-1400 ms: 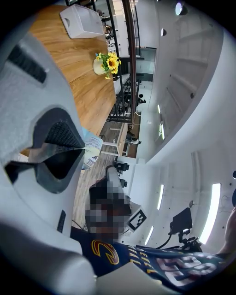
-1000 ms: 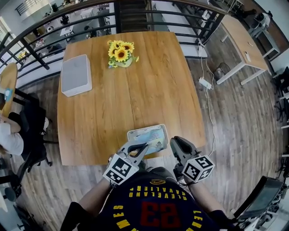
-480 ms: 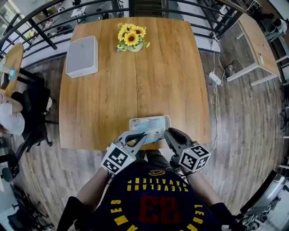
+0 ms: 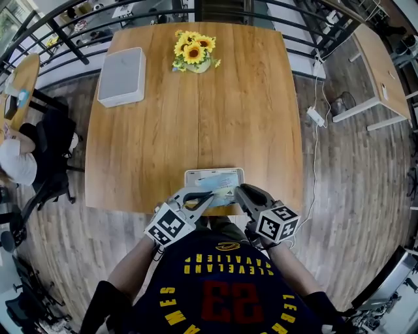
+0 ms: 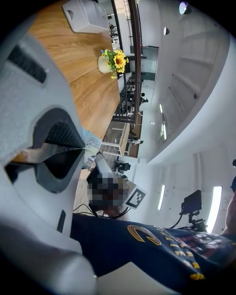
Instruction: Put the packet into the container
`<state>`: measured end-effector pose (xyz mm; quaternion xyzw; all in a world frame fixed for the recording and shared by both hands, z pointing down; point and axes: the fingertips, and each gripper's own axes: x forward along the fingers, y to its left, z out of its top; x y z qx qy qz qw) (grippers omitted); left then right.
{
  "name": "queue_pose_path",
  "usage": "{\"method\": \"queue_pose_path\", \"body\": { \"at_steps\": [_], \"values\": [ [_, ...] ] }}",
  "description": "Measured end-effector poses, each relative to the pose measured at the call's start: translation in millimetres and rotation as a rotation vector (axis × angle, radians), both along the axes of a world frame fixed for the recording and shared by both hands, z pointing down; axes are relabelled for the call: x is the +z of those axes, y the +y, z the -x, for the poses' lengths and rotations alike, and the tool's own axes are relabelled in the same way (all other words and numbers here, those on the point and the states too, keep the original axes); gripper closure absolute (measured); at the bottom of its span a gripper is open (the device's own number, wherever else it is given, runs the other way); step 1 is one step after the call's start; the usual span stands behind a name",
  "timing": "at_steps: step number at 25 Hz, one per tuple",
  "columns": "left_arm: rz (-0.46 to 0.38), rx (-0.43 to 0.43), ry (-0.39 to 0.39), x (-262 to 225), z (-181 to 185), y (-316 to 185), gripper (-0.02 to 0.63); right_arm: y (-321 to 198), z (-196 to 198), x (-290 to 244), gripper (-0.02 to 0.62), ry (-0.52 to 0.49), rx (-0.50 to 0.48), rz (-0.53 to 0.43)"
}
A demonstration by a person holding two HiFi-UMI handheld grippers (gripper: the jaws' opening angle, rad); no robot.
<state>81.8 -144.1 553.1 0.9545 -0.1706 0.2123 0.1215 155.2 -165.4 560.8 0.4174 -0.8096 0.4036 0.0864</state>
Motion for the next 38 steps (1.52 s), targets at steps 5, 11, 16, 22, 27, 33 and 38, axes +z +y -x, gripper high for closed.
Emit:
{"method": "queue_pose_path", "body": {
  "at_steps": [5,11,16,22,27,33,38],
  "values": [
    [0.001,0.020,-0.026,10.3,-8.1,0.2,0.592,-1.4,-6.2,12.0,0.532,0.019,-0.012,0.046],
    [0.016,0.026,-0.054,23.3,-9.9,-0.3,0.592,-1.3,-8.7,24.5,0.557,0.006,-0.024,0.095],
    [0.025,0.017,-0.079,34.8,-9.7,-3.5,0.592,-3.5,-7.5,36.6,0.561,0.028,-0.035,0.120],
    [0.030,0.025,-0.122,50.4,-9.5,-6.1,0.592,-6.2,-4.6,56.1,0.563,0.060,-0.049,0.155],
    [0.034,0.036,-0.154,61.3,-9.8,-10.1,0.592,-10.2,-3.2,69.8,0.565,0.076,-0.061,0.185],
    [0.050,0.046,-0.180,72.8,-10.5,-10.6,0.592,-9.8,-3.0,81.4,0.568,0.108,-0.074,0.208],
    [0.079,0.047,-0.219,82.4,-9.3,-10.5,0.592,-8.5,-1.4,90.0,0.568,0.138,-0.079,0.227]
  ]
}}
